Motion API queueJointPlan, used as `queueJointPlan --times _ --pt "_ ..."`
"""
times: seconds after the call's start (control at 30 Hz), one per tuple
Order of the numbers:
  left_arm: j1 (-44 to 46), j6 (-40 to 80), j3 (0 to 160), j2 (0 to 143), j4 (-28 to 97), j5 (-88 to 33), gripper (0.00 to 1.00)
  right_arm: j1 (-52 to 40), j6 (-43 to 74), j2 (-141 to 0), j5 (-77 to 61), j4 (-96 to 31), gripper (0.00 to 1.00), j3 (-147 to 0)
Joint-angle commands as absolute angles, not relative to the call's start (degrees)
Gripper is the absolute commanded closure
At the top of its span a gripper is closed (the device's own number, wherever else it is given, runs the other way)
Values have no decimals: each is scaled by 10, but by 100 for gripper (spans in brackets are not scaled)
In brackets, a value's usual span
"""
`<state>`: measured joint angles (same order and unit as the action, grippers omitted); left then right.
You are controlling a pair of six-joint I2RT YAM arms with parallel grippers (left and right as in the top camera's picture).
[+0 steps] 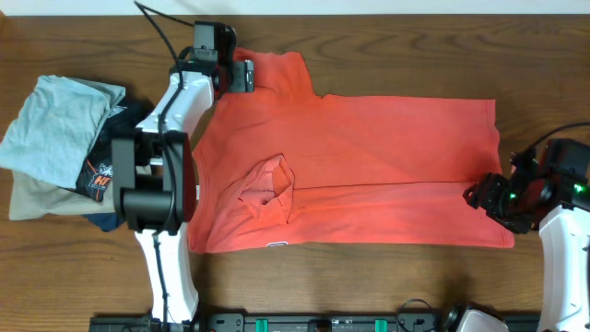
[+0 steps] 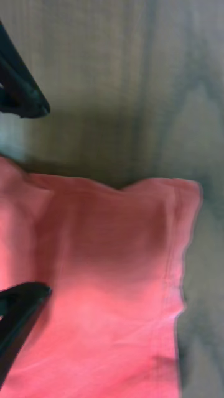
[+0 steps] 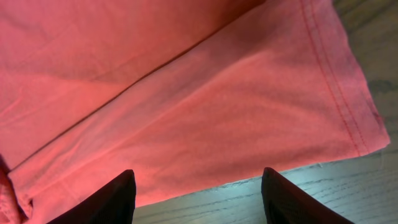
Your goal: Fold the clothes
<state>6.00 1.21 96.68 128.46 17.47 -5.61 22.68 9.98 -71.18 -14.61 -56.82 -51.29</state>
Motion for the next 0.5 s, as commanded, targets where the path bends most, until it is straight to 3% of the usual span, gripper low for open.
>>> queueJointPlan --times 0.0,0.07,0.13,0.2,0.27,0.47 --pt "57 -4 981 1319 158 -53 21 217 91 -709 -148 -566 37 -517" --pt "59 -4 981 1330 153 -56 33 217 91 -709 -148 -563 37 -517" --pt "61 -4 981 1336 152 -56 49 217 91 -709 -148 -558 38 -517" --pt "62 -4 981 1336 152 -56 73 217 91 -709 -148 -549 40 -517" --pt "63 -1 981 1334 153 -56 87 217 91 -710 -148 -535 42 -517" --pt "63 21 981 1298 187 -92 93 210 91 -743 -146 -482 41 -517"
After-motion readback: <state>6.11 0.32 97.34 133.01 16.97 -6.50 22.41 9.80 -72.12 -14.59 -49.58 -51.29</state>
